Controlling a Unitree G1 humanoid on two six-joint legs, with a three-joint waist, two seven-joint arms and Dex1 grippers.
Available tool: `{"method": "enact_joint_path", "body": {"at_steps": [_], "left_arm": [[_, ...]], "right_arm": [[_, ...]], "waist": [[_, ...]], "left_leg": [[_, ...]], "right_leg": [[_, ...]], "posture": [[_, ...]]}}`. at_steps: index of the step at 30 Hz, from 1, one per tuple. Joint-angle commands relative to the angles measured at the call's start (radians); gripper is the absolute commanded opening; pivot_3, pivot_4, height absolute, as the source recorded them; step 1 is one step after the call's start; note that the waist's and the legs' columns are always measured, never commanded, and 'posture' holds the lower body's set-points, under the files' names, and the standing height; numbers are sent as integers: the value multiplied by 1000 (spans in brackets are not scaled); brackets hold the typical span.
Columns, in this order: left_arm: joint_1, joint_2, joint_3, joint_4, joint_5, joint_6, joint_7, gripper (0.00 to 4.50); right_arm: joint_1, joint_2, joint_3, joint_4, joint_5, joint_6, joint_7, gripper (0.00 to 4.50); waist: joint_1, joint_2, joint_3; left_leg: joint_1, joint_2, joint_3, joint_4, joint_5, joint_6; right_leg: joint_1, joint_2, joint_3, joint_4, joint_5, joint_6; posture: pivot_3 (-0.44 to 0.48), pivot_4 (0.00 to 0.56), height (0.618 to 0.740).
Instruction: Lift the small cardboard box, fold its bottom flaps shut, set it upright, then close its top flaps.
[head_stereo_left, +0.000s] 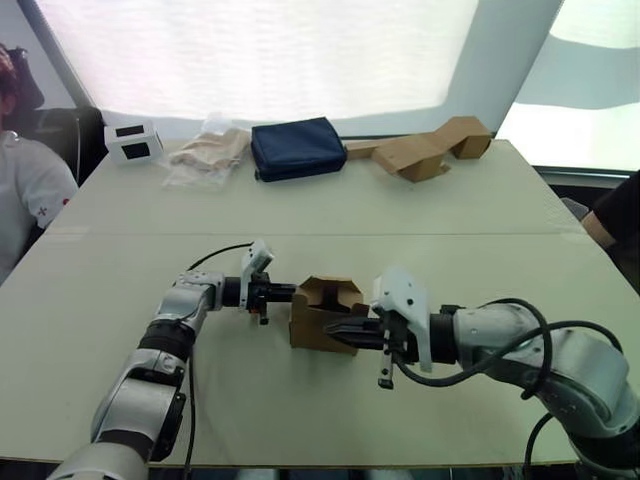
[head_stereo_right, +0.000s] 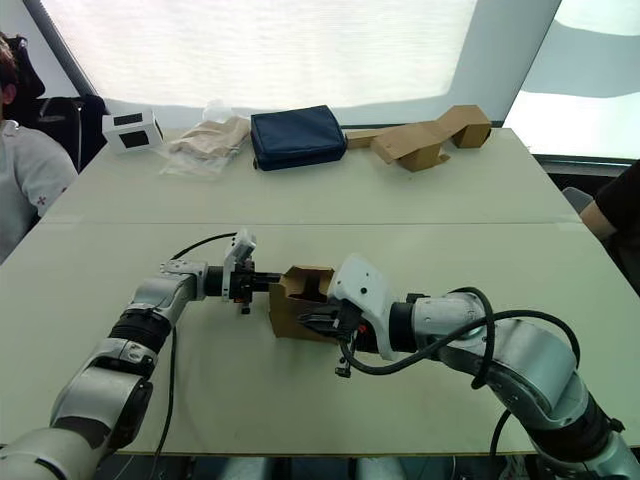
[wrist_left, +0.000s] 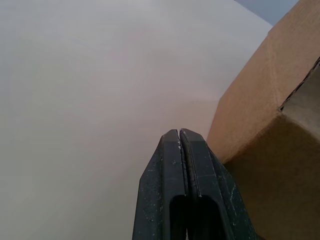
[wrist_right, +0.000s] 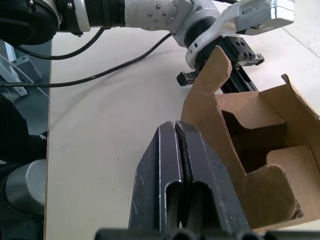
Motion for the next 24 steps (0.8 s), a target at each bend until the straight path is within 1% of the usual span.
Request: {"method": "enact_joint_path", "body": {"at_steps": [1, 6, 12, 14, 19, 24], "left_arm": [[22, 6, 14, -56, -16, 21, 4, 18], [26, -3, 20, -66, -14, 23, 23, 18], [46, -6, 20, -107, -20, 28, 40, 18], [47, -8, 22, -109, -19, 24, 47, 18], [52, -10, 29, -117, -31, 42, 54, 18], [54, -10, 34, -120, -29, 44, 71, 18]], "right_arm": [[-16, 15, 20, -15, -23, -21, 2, 0], [-28, -6, 73, 45, -140, -63, 7, 0], [-30, 20, 95, 80, -198, -90, 20, 0], [-33, 29, 97, 93, -204, -87, 26, 0], [-17, 104, 65, 137, -170, -49, 9, 0], [-15, 114, 60, 162, -181, -46, 19, 0]], "waist": [[2, 0, 0], [3, 0, 0], [2, 0, 0], [2, 0, 0], [2, 0, 0], [3, 0, 0]], "left_leg": [[0, 0, 0, 0, 0, 0], [0, 0, 0, 0, 0, 0], [0, 0, 0, 0, 0, 0], [0, 0, 0, 0, 0, 0], [0, 0, 0, 0, 0, 0], [0, 0, 0, 0, 0, 0]], "right_leg": [[0, 0, 0, 0, 0, 0], [0, 0, 0, 0, 0, 0], [0, 0, 0, 0, 0, 0], [0, 0, 0, 0, 0, 0], [0, 0, 0, 0, 0, 0], [0, 0, 0, 0, 0, 0]], "posture": [[0, 150, 740], [0, 150, 740], [0, 150, 740], [0, 150, 740], [0, 150, 740], [0, 150, 740]]}}
